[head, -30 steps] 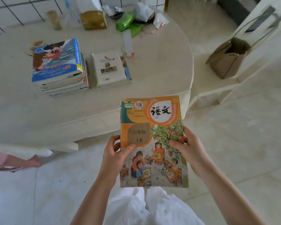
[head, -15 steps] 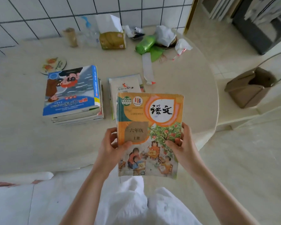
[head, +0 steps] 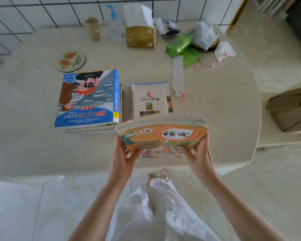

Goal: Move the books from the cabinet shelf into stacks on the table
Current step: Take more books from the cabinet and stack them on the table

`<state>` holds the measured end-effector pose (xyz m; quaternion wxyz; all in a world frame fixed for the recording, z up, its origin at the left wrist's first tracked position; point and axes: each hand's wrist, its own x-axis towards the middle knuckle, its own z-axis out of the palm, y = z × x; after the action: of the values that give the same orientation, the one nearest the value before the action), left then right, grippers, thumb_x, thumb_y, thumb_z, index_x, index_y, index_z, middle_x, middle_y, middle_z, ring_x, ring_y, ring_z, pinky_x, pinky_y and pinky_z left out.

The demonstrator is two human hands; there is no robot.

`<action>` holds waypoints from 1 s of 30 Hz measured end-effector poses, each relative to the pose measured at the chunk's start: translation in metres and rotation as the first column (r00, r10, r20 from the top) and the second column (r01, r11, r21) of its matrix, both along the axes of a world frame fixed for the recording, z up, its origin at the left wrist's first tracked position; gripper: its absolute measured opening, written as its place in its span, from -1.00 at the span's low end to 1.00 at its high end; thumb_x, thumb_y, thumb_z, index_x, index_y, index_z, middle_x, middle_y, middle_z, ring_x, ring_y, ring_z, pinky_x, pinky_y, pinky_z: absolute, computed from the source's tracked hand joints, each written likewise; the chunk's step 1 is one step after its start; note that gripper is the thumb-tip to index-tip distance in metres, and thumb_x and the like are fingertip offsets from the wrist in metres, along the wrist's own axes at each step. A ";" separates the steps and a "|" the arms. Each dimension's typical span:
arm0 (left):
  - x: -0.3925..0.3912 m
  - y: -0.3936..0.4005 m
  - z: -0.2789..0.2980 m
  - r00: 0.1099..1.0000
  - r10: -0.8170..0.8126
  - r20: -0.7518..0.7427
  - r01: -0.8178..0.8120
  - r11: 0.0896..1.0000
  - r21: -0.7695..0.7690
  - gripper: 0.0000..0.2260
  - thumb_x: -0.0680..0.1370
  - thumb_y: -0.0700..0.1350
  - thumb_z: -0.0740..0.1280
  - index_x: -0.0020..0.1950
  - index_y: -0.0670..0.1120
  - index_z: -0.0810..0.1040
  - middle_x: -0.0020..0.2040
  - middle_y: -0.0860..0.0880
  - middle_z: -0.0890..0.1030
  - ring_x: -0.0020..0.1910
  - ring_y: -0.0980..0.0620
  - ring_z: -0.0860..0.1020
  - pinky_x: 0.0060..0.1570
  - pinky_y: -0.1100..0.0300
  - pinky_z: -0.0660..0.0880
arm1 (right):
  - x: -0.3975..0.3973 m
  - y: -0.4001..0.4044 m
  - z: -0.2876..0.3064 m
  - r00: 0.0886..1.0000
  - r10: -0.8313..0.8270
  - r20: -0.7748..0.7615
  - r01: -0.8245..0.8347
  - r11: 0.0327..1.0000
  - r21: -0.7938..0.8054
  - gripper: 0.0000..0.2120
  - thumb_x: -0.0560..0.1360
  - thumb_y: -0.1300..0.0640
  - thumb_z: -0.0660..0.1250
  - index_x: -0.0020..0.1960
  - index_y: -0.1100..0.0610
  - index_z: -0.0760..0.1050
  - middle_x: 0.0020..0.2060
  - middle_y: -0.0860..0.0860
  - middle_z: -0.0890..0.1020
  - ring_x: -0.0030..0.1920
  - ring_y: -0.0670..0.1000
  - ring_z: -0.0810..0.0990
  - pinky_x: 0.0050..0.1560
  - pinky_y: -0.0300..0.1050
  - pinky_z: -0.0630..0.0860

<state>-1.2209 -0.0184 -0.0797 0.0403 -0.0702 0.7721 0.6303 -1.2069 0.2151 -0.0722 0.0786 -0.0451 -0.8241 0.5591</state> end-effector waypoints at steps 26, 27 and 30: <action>-0.009 -0.016 -0.043 0.998 -0.055 0.030 0.062 0.906 -0.418 -0.76 0.39 0.05 0.47 -0.10 -0.10 0.63 -0.13 0.12 0.63 -0.08 0.19 0.57 -0.03 0.49 0.42 | -0.021 0.031 -0.047 0.954 0.169 0.246 -0.225 0.949 0.221 -0.63 0.38 0.31 0.49 0.17 0.33 0.57 0.00 -0.33 0.53 0.03 -0.56 0.44 0.04 -0.63 0.31; -0.009 -0.016 -0.043 0.998 -0.048 0.038 0.059 0.914 -0.401 -0.79 0.39 0.02 0.48 -0.10 -0.08 0.63 -0.13 0.14 0.63 -0.08 0.18 0.59 -0.03 0.42 0.46 | -0.022 0.032 -0.046 0.952 0.181 0.247 -0.239 0.944 0.227 -0.65 0.39 0.31 0.49 0.16 0.31 0.58 -0.01 -0.35 0.53 0.01 -0.57 0.43 0.02 -0.63 0.31; -0.013 -0.017 -0.046 0.995 -0.049 0.082 0.073 0.941 -0.329 -0.76 0.39 0.08 0.46 -0.07 -0.04 0.65 -0.12 0.13 0.67 -0.06 0.13 0.64 -0.03 0.20 0.56 | -0.030 0.036 -0.048 0.938 0.203 0.280 -0.266 0.941 0.209 -0.71 0.41 0.26 0.48 0.12 0.24 0.59 -0.04 -0.38 0.55 -0.01 -0.51 0.48 0.00 -0.60 0.34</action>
<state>-1.2338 -0.0357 -0.1256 0.0753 -0.0749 0.8671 0.4867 -1.2370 0.2508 -0.1205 -0.0904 -0.0070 -0.8891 0.4486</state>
